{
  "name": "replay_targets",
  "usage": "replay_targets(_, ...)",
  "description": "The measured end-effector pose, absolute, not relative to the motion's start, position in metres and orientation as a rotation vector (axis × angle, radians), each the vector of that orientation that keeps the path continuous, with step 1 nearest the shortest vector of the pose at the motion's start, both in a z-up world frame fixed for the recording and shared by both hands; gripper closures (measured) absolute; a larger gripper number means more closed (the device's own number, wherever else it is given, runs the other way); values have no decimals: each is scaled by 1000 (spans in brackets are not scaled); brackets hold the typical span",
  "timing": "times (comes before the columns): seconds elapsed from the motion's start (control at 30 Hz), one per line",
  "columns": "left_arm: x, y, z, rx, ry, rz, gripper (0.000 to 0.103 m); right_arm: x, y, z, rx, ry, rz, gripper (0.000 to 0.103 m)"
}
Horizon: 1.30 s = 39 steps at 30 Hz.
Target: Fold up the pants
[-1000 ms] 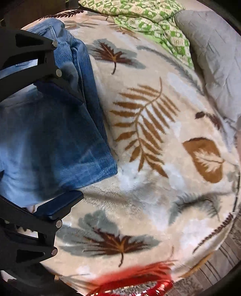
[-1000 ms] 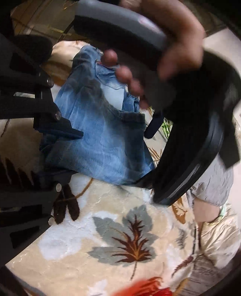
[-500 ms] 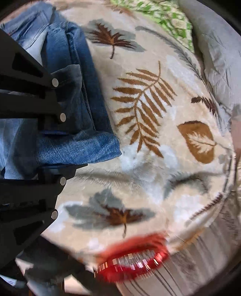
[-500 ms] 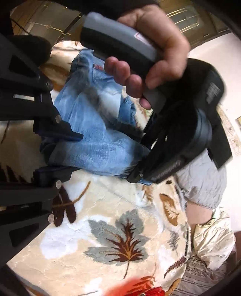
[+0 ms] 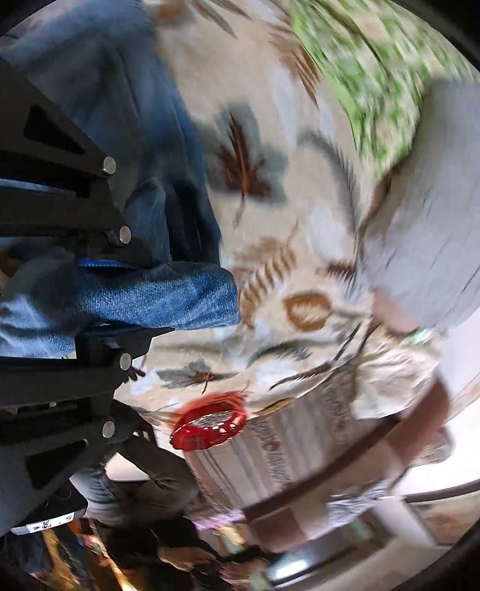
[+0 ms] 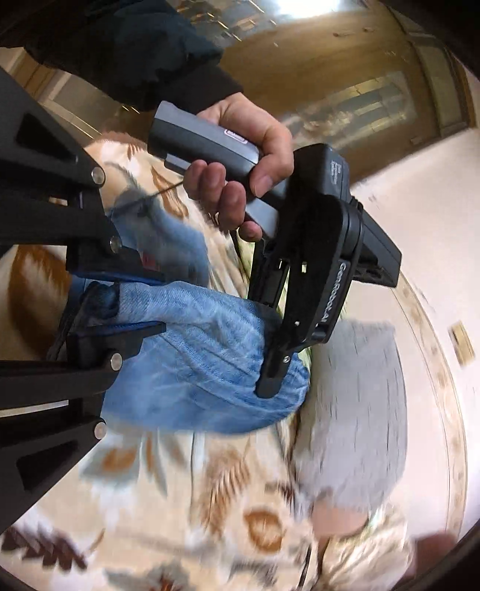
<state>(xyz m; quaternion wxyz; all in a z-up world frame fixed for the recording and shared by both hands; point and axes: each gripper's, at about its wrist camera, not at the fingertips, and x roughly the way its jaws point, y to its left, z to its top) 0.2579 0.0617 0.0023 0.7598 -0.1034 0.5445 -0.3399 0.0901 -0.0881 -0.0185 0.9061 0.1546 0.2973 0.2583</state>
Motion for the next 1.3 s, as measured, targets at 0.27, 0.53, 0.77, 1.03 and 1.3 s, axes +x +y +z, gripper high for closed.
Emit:
replay_targets(0.27, 256, 140, -38, -381, 1176, -699, 79, 111, -8, -39, 213, 686, 602, 83)
replay_targets(0.53, 257, 79, -19, -332, 1161, -798, 80, 103, -48, -24, 233, 648, 535, 85)
replay_targets(0.77, 267, -55, -44, -196, 1267, -799, 79, 86, -163, -43, 387, 654, 345, 85)
replay_targets(1.03, 270, -155, -119, -4, 1425, -598, 68, 91, -259, -133, 651, 844, 184, 84)
replay_targets(1.3, 264, -117, -67, 1, 1334, -533, 24, 85, -275, -121, 705, 819, 216, 30)
